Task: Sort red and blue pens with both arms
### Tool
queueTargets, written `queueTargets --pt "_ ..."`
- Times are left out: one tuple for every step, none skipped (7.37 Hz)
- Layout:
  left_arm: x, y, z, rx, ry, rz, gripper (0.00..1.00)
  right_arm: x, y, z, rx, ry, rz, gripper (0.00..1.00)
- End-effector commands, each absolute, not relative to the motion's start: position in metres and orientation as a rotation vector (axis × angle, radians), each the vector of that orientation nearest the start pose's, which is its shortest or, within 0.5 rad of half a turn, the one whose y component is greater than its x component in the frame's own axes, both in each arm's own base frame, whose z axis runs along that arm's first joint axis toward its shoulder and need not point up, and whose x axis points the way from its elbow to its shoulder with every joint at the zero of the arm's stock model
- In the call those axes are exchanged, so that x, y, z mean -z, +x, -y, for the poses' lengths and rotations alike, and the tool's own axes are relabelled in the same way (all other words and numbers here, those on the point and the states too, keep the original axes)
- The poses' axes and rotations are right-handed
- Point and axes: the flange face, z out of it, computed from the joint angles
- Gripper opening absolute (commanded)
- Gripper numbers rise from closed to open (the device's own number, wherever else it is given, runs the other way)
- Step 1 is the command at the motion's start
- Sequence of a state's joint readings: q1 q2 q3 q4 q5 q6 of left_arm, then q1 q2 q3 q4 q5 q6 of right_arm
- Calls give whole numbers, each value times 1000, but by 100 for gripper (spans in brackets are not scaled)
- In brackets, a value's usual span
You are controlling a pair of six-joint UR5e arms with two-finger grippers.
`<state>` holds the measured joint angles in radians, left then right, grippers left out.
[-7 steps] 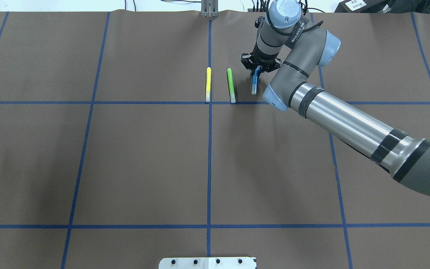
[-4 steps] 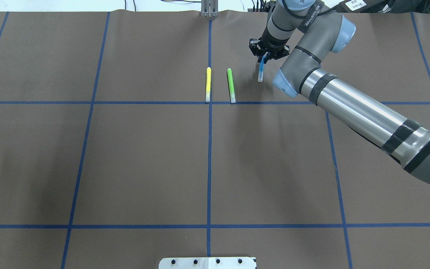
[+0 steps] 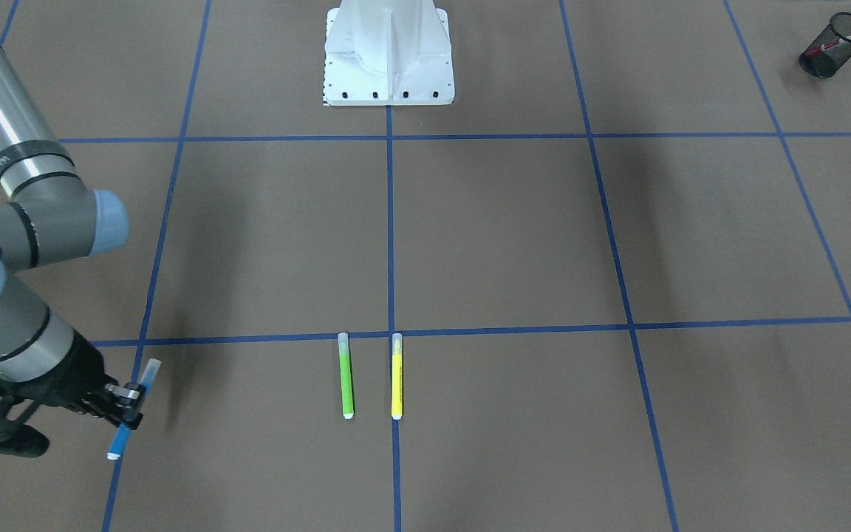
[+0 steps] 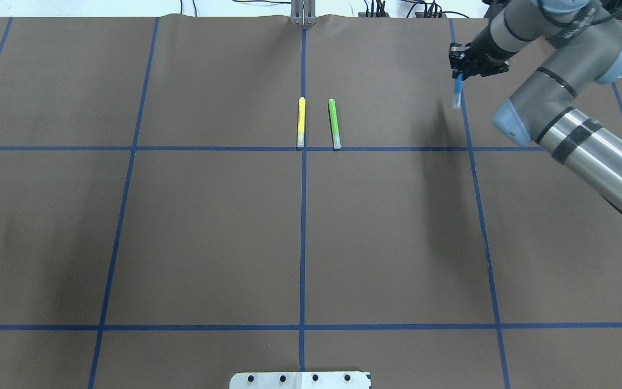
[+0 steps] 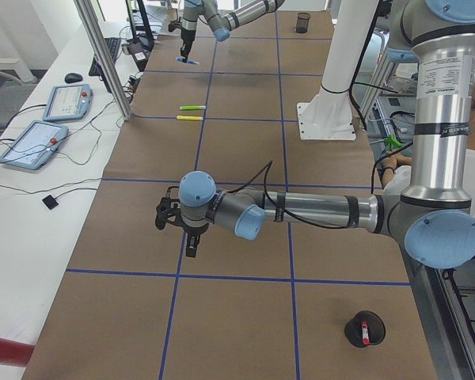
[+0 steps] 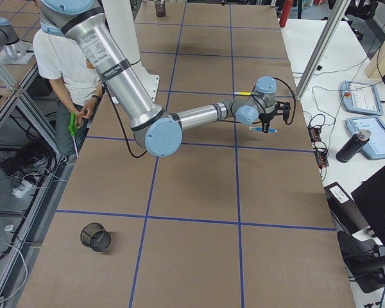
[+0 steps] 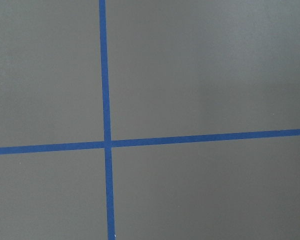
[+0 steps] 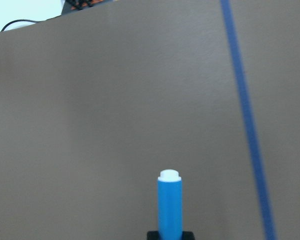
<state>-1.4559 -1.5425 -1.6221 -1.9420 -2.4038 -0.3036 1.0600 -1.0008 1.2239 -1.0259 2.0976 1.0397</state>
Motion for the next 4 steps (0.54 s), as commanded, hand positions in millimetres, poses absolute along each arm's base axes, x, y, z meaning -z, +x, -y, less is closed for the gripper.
queueTargets --pt "-602 -2 502 12 192 -880 98 -486 -200 669 -277 207 860 0" --pt "-599 -2 506 17 193 -881 98 -528 -159 649 -259 238 878 0" --pt "-589 9 517 17 179 -885 98 -558 -129 624 -259 266 915 0" --pt "-573 26 534 3 142 -882 98 -583 -105 595 -264 276 933 0"
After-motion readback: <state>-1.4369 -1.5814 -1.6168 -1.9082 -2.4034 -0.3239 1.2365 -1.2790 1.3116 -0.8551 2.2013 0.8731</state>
